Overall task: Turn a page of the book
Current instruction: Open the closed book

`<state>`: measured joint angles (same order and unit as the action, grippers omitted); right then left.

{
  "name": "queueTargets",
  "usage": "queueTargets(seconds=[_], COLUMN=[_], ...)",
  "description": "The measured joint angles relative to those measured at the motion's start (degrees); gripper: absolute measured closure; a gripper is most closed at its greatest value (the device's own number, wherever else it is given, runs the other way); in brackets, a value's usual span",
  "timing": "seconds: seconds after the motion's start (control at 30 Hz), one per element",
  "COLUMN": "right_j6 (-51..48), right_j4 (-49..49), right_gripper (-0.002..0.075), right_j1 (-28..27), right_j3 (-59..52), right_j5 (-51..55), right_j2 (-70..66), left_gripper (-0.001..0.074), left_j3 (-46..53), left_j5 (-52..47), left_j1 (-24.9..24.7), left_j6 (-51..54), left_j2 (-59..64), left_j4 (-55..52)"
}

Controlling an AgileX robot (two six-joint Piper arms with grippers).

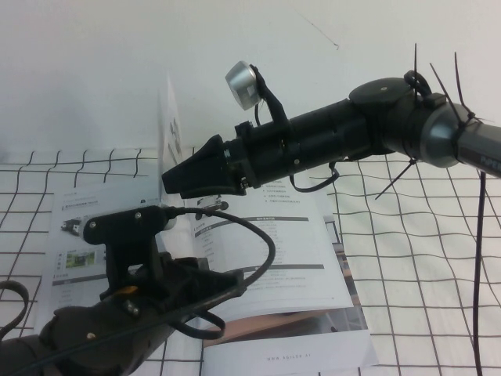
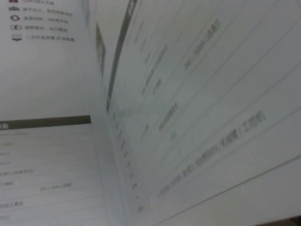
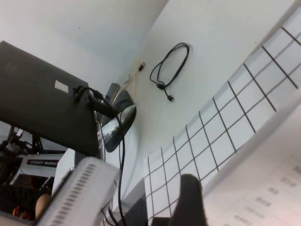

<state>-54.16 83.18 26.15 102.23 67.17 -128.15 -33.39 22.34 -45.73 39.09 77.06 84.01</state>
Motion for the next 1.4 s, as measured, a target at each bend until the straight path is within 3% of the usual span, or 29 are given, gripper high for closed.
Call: queueTargets(seconds=[0.17, 0.33, 0.5, 0.63, 0.77, 0.83, 0.93, 1.2, 1.4], right_j6=[-1.4, -2.1, -0.5, 6.2, 10.0, 10.3, 10.4, 12.7, 18.1], right_j4=[0.0, -0.7, -12.9, -28.7, -37.3, -38.2, -38.8, -42.1, -48.3], right_gripper=[0.0206, 0.0206, 0.0238, 0.0328, 0.0515, 0.0629, 0.0697, 0.0725, 0.0726], right_j1=[0.0, -1.0, -2.2, -2.3, -2.3, -2.3, -2.3, -2.3, -2.3], right_j3=[0.0, 0.0, 0.0, 0.0, 0.0, 0.0, 0.0, 0.0, 0.0], right_j5=[0.6, 1.1, 0.4, -2.7, -3.8, -4.8, -7.4, -12.1, -12.2], right_j2=[2.9, 5.9, 7.6, 6.5, 3.7, 2.5, 1.2, -0.7, -3.6], left_gripper=[0.0738, 0.0738, 0.0738, 0.0738, 0.0738, 0.0738, 0.0738, 0.0738, 0.0738], left_j3=[0.0, 0.0, 0.7, 1.9, 1.6, -0.2, -3.4, -5.4, -5.5], left_j5=[3.1, 8.7, 12.0, 10.8, 5.2, 0.5, -5.6, -11.8, -21.5], left_j1=[0.0, 0.0, 0.0, 0.0, 0.1, 1.4, 4.8, 18.6, 23.4], left_j6=[1.8, 10.0, 16.3, 16.8, 17.4, 18.8, 20.7, 26.3, 27.5], left_j2=[-0.3, -0.3, -0.4, -0.4, -0.4, -0.4, -0.4, 1.8, 6.3], left_j4=[5.5, 14.4, 16.8, 17.1, 17.2, 17.2, 17.0, 16.8, 16.3])
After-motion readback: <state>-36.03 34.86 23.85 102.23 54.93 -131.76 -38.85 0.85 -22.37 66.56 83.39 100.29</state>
